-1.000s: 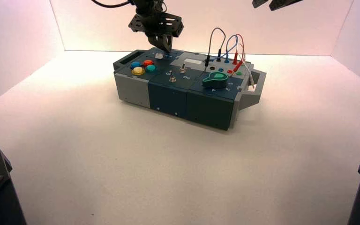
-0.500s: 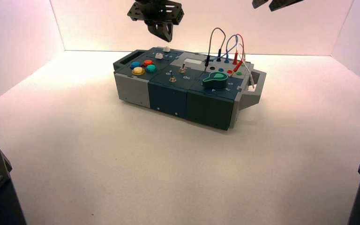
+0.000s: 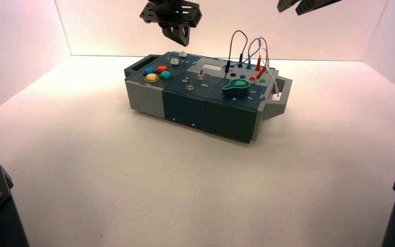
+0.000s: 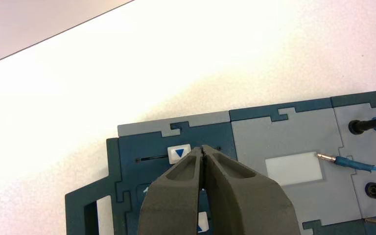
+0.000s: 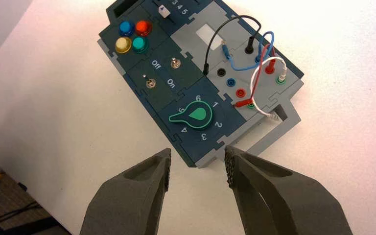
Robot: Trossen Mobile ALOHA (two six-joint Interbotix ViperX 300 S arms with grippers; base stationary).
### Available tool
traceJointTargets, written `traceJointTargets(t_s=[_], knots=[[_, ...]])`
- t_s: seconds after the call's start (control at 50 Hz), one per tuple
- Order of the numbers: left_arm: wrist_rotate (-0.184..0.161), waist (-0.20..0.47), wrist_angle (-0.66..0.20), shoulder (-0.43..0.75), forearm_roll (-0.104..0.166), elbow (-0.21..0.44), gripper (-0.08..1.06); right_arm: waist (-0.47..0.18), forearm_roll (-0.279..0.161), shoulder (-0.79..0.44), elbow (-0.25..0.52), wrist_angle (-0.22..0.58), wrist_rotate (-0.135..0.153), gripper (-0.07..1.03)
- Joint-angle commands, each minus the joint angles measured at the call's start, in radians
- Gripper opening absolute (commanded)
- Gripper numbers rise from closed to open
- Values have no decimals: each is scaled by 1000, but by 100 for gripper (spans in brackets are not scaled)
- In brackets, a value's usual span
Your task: Move the top slider to position 3.
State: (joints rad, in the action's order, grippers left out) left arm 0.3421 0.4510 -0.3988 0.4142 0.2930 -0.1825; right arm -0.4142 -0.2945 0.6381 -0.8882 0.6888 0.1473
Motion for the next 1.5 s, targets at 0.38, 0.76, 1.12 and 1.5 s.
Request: traceJointTargets(t_s=[0.38, 0.76, 1.12, 1.5], knots=[[37, -8, -222, -74, -31, 49, -3, -2, -5, 5, 2, 2, 0, 58], [37, -26, -325, -112, -89, 48, -3, -2, -6, 12, -6, 14, 2, 58], [74, -34, -391, -138, -107, 89, -3, -2, 6, 5, 18, 21, 8, 58], [106, -37, -351, -212, -101, -5, -3, -2, 31, -25, -11, -15, 49, 58]])
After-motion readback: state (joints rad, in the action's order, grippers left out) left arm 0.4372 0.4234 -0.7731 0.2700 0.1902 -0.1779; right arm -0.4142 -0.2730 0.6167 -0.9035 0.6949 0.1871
